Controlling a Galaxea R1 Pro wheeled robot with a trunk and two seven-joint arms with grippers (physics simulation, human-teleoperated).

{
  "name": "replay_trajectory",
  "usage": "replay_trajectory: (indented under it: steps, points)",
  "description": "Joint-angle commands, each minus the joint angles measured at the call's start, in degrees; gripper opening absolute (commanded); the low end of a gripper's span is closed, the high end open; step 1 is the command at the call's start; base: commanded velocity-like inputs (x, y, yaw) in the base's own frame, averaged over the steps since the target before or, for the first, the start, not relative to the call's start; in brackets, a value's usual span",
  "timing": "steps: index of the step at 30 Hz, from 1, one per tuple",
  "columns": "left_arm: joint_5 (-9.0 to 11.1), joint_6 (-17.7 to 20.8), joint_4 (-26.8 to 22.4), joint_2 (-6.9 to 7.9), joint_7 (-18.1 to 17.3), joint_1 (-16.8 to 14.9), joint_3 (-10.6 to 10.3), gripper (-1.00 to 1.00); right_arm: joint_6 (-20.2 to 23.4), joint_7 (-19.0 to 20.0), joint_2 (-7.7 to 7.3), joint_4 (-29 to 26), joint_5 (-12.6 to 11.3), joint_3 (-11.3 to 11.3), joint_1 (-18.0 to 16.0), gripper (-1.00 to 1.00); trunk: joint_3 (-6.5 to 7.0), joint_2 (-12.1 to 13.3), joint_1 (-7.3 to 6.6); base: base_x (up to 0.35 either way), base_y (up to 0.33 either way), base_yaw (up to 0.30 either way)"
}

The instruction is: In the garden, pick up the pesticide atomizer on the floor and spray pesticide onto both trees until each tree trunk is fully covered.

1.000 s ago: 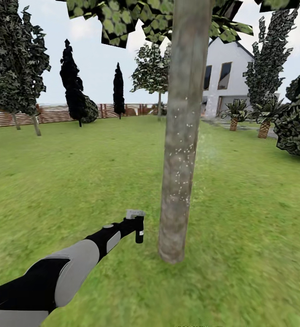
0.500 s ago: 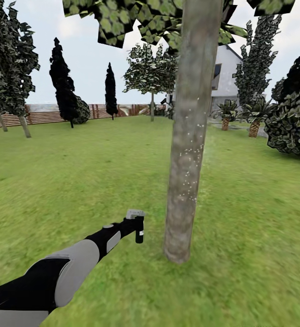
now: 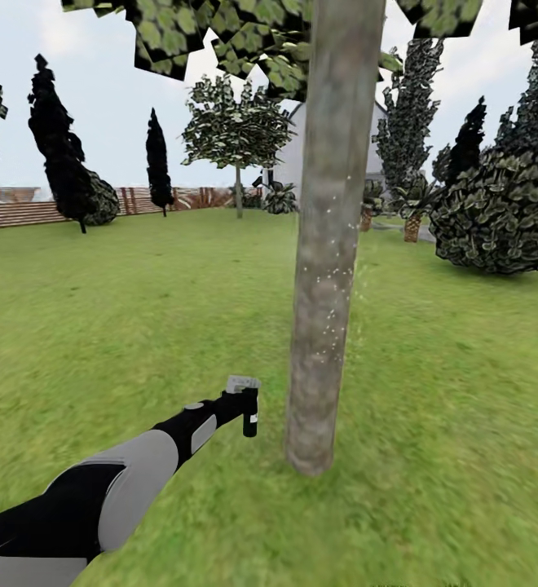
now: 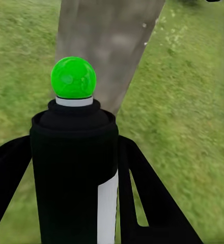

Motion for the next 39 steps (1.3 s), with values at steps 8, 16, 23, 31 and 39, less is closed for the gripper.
replay_trajectory:
  steps: [8,16,23,31,39]
  points:
    - [0.0,0.1,0.0,0.00,0.0,0.0,0.0,-1.00,0.0,0.0,0.00,0.0,0.0,0.0,0.0,1.00,0.00,0.0,0.00,0.109,0.330,-0.293]
    - [0.0,0.1,0.0,0.00,0.0,0.0,0.1,-1.00,0.0,0.0,0.00,0.0,0.0,0.0,0.0,1.00,0.00,0.0,0.00,0.103,0.332,-0.229]
    - [0.0,-0.1,0.0,0.00,0.0,0.0,0.0,-1.00,0.0,0.0,0.00,0.0,0.0,0.0,0.0,1.00,0.03,0.0,0.00,0.059,0.180,-0.157]
    - [0.0,-0.2,0.0,-0.24,0.0,0.0,0.0,-1.00,0.0,0.0,0.00,0.0,0.0,0.0,0.0,1.00,0.18,0.0,0.00,0.001,0.003,-0.269]
    - [0.0,-0.2,0.0,-0.26,0.0,0.0,0.0,-1.00,0.0,0.0,0.00,0.0,0.0,0.0,0.0,1.00,0.24,0.0,0.00,0.000,0.229,-0.100]
